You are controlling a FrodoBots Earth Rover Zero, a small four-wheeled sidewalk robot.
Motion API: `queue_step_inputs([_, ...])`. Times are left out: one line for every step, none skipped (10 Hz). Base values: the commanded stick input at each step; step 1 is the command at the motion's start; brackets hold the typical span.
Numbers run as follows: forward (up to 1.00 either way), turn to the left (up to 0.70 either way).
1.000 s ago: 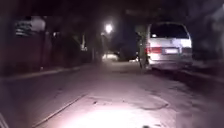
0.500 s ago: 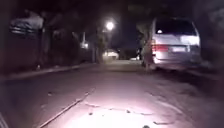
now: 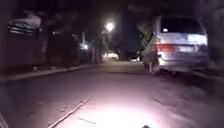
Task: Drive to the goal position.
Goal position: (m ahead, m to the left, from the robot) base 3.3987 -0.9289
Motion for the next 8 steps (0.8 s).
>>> queue_step_inputs([0.7, 0.0])
queue_step_inputs([0.7, 0.0])
queue_step_inputs([0.7, 0.0])
queue_step_inputs([0.7, 0.0])
queue_step_inputs([0.7, -0.05])
queue_step_inputs([0.7, -0.29])
queue_step_inputs([0.7, -0.35])
queue_step_inputs([0.7, -0.33])
